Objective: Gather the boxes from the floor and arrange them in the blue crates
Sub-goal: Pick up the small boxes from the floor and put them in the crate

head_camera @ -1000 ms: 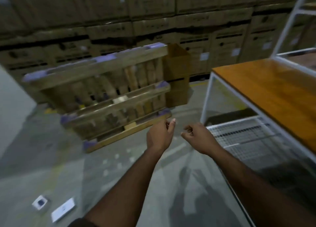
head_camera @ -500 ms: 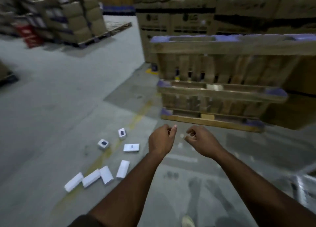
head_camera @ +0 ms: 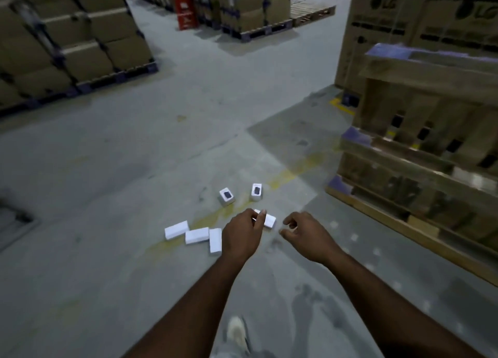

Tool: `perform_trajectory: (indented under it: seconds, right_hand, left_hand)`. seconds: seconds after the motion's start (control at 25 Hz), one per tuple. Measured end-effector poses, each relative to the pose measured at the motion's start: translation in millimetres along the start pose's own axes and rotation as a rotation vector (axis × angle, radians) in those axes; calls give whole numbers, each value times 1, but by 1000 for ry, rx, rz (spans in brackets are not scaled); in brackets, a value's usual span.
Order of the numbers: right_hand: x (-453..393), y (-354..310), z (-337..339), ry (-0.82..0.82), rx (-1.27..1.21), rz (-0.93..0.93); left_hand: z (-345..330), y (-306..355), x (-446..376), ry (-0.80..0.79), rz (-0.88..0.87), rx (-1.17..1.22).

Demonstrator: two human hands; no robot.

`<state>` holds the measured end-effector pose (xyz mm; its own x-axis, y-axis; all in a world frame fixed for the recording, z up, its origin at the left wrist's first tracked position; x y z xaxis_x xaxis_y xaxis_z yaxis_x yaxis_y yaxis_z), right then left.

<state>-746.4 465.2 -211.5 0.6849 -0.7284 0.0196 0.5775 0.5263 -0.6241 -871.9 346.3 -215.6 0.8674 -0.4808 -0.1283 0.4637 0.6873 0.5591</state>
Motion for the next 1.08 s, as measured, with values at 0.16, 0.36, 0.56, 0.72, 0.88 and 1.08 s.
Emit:
perform_trajectory:
  seconds: [0.16, 0.36, 0.56, 0.72, 0.88, 1.08]
  right_hand:
    - [-51, -23, -43, -78, 44, 23]
    - [-129, -67, -108, -125, 76, -7]
    - [-193, -119, -154, -124, 38, -87]
    - [-241, -133, -176, -142, 32, -126]
    - [-299, -126, -194, -165, 11, -165]
    - [-398, -104, -226, -182, 0, -195]
  left_hand:
    - [-1, -47, -49, 17, 104, 34]
    - [-8, -114, -136, -18, 164, 40]
    - [1, -160, -228, -51, 159, 17]
    - [-3, -178, -288, -57, 162, -5]
    - [-26, -189, -334, -96, 186, -27]
    - [-71, -196, -409, -131, 261, -86]
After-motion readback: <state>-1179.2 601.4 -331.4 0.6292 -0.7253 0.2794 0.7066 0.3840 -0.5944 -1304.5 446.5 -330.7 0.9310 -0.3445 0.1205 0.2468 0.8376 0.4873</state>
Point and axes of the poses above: each hand's wrist, its own x-axis away from the middle knuckle, its own z-axis out of the back of the hand, y = z × x, the point moved 3 cm from there along -x, towards the middle knuckle, and after that the axes turned 14 degrees about y, right-handed, at the moved point
